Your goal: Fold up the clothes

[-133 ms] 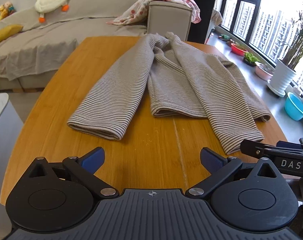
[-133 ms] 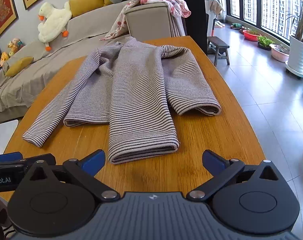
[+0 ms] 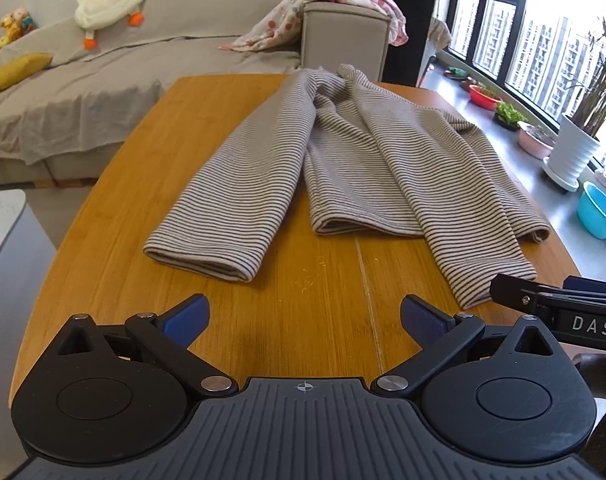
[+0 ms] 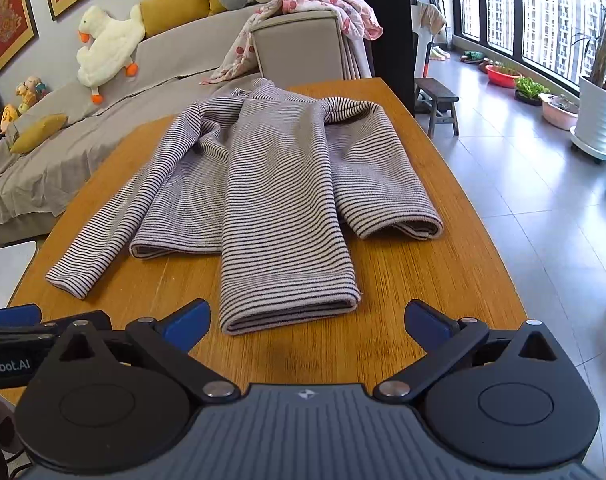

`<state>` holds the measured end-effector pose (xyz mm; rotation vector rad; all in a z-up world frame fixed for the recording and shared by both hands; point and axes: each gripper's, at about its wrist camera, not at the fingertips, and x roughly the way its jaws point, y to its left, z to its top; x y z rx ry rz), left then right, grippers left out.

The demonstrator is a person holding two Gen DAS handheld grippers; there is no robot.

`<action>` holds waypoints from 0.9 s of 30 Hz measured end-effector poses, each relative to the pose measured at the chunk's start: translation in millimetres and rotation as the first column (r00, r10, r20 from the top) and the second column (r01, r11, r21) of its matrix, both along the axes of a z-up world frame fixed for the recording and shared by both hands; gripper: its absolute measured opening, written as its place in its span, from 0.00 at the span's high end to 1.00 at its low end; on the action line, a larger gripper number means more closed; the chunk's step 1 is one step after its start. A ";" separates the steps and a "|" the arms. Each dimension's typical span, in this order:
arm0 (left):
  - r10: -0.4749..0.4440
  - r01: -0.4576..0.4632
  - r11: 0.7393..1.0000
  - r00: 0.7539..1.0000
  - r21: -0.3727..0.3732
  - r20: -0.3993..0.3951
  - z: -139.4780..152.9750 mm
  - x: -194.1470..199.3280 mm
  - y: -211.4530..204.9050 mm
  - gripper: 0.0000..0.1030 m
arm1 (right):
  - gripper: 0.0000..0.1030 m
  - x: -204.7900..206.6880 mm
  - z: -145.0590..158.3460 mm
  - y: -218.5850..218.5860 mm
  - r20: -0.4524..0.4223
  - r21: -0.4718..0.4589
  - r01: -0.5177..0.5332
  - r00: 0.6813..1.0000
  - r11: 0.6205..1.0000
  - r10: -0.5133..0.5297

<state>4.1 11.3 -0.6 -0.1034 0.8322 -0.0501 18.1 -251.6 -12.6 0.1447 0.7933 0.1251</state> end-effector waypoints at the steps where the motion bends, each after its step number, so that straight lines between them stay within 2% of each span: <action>1: 0.001 -0.001 1.000 1.000 -0.002 -0.003 -0.1 0.9 2.5 0.00 | 0.00 0.2 0.3 0.2 0.000 -0.006 0.000 1.000 1.000 0.000; 9: 0.018 -0.018 0.998 1.000 0.052 0.002 0.0 -5.9 -9.5 0.00 | 0.00 0.0 2.1 2.1 0.004 -0.042 0.001 1.000 0.999 -0.001; 27: 0.024 -0.024 0.999 1.000 0.046 -0.005 1.0 -2.9 -8.0 0.00 | 0.00 -3.1 -0.1 8.9 0.005 -0.065 -0.024 1.000 0.998 0.025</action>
